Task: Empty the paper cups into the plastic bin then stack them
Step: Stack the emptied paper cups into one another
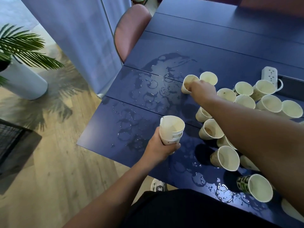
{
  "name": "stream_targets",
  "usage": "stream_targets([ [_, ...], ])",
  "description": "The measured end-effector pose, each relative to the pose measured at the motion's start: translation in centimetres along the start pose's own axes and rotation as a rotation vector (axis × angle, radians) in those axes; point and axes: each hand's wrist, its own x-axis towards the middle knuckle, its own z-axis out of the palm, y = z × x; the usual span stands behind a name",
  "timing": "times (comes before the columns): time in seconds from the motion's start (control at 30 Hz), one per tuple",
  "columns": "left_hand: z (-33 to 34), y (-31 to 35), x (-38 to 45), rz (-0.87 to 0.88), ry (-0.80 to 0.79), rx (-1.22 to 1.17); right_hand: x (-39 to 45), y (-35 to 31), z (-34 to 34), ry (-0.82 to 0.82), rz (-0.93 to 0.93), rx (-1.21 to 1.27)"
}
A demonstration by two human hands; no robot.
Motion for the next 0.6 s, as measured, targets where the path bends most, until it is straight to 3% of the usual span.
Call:
stream_targets([
  [0.2,0.1,-0.5,-0.4,-0.022,0.030,-0.034,-2.3,-1.4,-0.7,0.134,-0.045,0.210],
  [0.43,-1.0,-0.8,1.2,-0.057,0.110,-0.053,-8.7,-4.0,-3.5,0.413,-0.363,0.511],
  [0.6,-1.1,-0.9,2.3,-0.046,0.119,-0.041,-11.7,-4.5,-3.6,0.518,-0.498,0.495],
])
